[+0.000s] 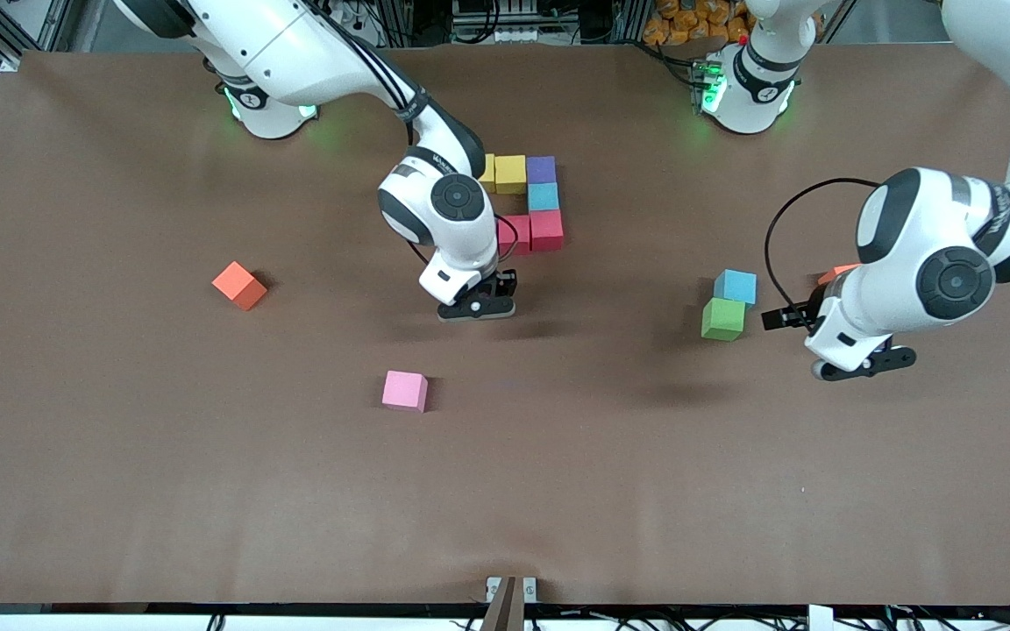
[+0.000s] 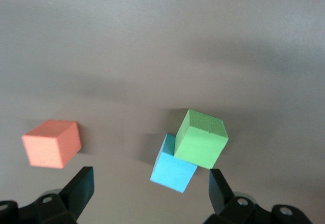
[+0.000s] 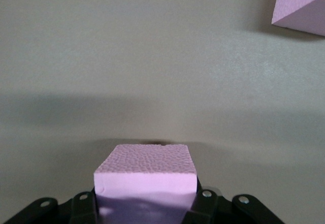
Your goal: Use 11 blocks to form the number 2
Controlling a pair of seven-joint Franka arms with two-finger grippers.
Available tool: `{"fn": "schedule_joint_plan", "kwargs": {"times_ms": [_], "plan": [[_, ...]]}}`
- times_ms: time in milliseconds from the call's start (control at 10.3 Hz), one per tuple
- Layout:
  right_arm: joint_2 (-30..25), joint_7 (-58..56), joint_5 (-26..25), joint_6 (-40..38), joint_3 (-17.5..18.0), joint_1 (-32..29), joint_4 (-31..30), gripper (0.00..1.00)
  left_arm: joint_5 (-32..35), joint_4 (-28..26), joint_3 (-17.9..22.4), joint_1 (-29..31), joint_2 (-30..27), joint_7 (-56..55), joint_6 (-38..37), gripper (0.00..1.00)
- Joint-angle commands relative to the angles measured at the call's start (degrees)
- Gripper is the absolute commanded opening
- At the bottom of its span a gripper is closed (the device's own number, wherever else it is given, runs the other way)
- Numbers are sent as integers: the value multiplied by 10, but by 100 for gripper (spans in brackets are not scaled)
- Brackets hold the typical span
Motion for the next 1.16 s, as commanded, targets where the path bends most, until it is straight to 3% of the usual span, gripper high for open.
{"fn": "schedule_joint_plan", "kwargs": {"times_ms": [0,291,388,485,776,1066], "plan": [[-33,-2,-7,7,28,-20,-45,48,-5,-14,-3,-2,10,18,24,100],[-43,4,-7,70,34,-30,-97,48,-6,-52,1,-24,12,16,80,100],[-52,4,-7,82,51,-51,-116,48,-6,-60,15,-38,13,16,94,100],[-57,4,-7,77,69,-69,-119,48,-6,-59,21,-48,19,16,95,100],[-57,35,-8,75,71,-62,-121,47,-4,-58,21,-67,33,17,103,100],[-58,53,-13,75,70,-48,-124,47,52,-76,20,-68,47,16,119,100]]}}
